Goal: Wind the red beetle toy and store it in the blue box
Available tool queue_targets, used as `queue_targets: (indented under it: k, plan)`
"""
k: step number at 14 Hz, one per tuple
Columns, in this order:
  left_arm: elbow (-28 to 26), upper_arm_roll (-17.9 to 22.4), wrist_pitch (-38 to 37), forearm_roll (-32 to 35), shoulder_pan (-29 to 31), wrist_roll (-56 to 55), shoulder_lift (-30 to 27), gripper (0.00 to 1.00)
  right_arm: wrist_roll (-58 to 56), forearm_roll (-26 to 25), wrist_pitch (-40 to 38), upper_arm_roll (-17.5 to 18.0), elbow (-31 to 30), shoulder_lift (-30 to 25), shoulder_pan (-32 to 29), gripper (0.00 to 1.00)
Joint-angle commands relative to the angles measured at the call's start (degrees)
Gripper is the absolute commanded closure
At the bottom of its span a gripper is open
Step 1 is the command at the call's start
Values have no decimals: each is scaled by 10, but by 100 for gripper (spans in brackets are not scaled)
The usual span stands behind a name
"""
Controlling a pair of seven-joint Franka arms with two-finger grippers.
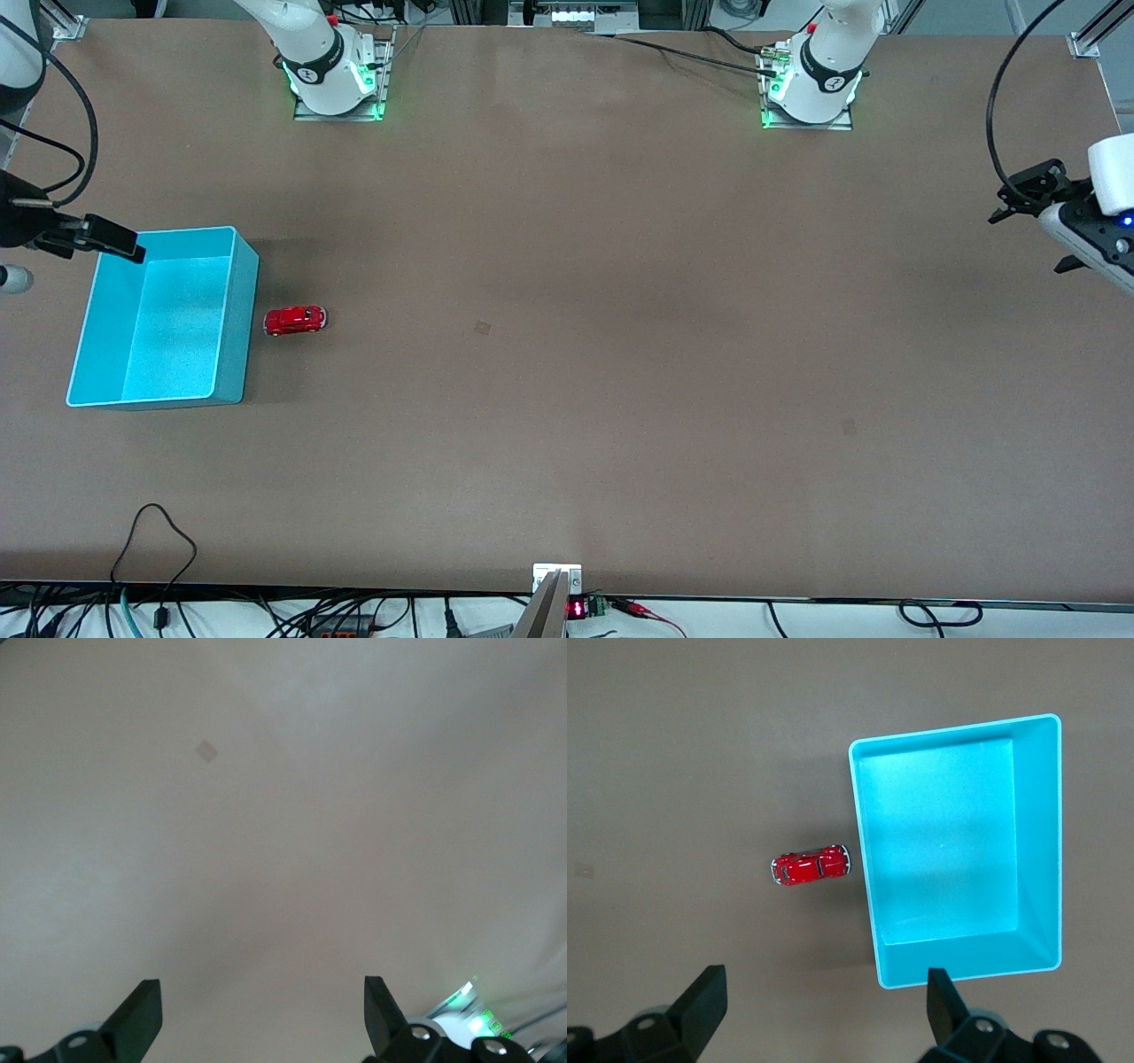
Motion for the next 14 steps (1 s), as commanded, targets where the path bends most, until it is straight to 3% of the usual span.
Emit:
queue_targets:
  k: [1, 3, 7, 10, 14]
  plan:
    - [-16, 49, -5, -27, -68, -114, -54, 0, 6, -7, -6, 4, 19, 30, 0, 0]
    - [-51, 85, 35, -28, -122, -236, -92, 0, -1, -4, -4, 6, 20, 39, 4, 0]
    - [-160, 237, 114, -32, -294, -426, -147, 0, -28, -2, 4, 6, 21, 67, 18, 0]
    - [-179, 252, 142, -21, -326, -439, -163, 0, -64, 25, 38, 6, 17, 106, 25, 0]
    - [-181, 268, 119, -19, -319, -455, -169, 0, -254, 28, 153, 15, -68, 112, 25, 0]
